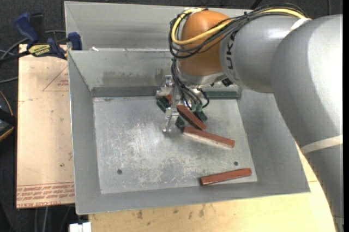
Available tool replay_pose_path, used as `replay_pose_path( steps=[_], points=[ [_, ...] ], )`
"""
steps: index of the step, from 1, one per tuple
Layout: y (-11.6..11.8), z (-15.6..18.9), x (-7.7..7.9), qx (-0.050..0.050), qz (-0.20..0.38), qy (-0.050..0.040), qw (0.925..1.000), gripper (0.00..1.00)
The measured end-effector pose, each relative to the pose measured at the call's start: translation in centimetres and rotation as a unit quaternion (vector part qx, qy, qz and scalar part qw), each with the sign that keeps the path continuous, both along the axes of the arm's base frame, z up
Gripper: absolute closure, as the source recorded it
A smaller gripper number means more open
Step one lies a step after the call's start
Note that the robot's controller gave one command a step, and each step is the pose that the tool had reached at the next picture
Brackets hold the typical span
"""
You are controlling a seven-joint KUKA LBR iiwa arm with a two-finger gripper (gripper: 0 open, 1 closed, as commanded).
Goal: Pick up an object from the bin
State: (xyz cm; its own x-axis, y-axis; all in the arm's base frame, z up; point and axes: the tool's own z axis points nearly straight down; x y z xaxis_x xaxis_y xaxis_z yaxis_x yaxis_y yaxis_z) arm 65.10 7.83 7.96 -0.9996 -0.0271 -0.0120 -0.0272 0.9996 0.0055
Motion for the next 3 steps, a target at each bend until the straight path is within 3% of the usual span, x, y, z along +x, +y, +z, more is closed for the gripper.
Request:
replay_pose_path(
  steps=[1, 2, 3],
  points=[
    [-6.2, 0.0, -0.9, 0.003, -0.092, -0.0036, 0.9958, 1.00],
    [-6.2, 0.0, -0.9, 0.003, -0.092, -0.0036, 0.9958, 1.00],
    [-5.9, 15.9, 0.0, -0.001, -0.098, 0.0010, 0.9952, 1.00]
  ],
)
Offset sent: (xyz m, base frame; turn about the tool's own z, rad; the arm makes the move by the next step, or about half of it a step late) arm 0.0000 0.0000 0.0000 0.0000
